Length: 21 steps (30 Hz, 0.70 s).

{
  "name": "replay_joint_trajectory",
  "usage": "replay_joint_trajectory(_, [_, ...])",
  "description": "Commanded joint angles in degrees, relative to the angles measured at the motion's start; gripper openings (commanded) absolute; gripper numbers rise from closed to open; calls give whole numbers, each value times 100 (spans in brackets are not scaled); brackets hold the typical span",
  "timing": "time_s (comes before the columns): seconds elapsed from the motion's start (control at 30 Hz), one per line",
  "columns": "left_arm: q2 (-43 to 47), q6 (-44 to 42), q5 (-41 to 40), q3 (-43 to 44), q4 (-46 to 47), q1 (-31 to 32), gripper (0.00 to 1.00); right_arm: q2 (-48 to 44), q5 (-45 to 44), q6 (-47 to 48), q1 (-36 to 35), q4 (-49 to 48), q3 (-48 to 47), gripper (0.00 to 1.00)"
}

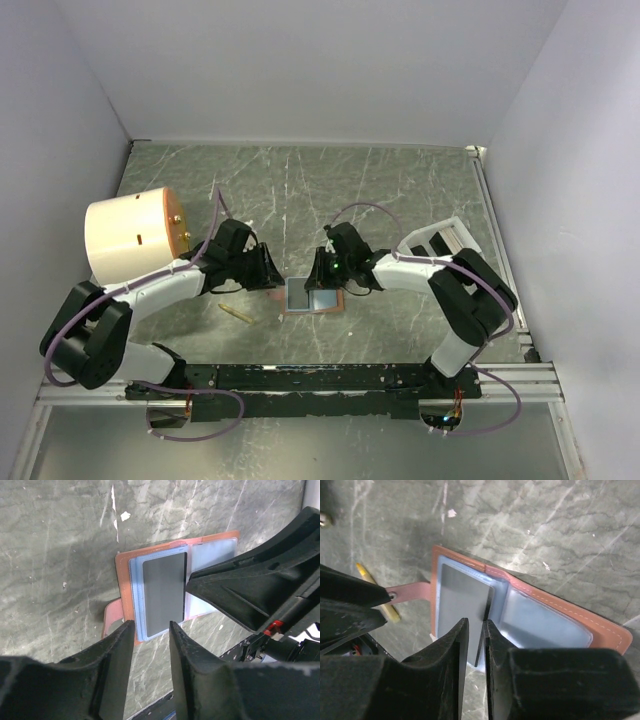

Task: Put the credit cards into the card holder
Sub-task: Turn over the card slot in the card holder.

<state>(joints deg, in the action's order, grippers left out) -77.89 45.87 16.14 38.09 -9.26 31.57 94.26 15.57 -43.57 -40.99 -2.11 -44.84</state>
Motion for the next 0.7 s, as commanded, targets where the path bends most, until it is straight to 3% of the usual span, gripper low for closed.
replay_joint_trajectory(0.0, [-77,-89,33,125,-20,-28,47,304,-171,200,-38,272,-108,18])
replay_joint_trajectory(0.33, [-134,111,690,-144,772,-28,55,447,-471,235,-37,280,188,5])
replay_joint_trajectory(0.43, [-182,225,883,-247,1094,-28,62,419,-525,248,-33,257,247,3])
replay_joint_trajectory(0.67, [-420,264,948,-244,1220,-28,64,382,-628,323,-38,319,274,2])
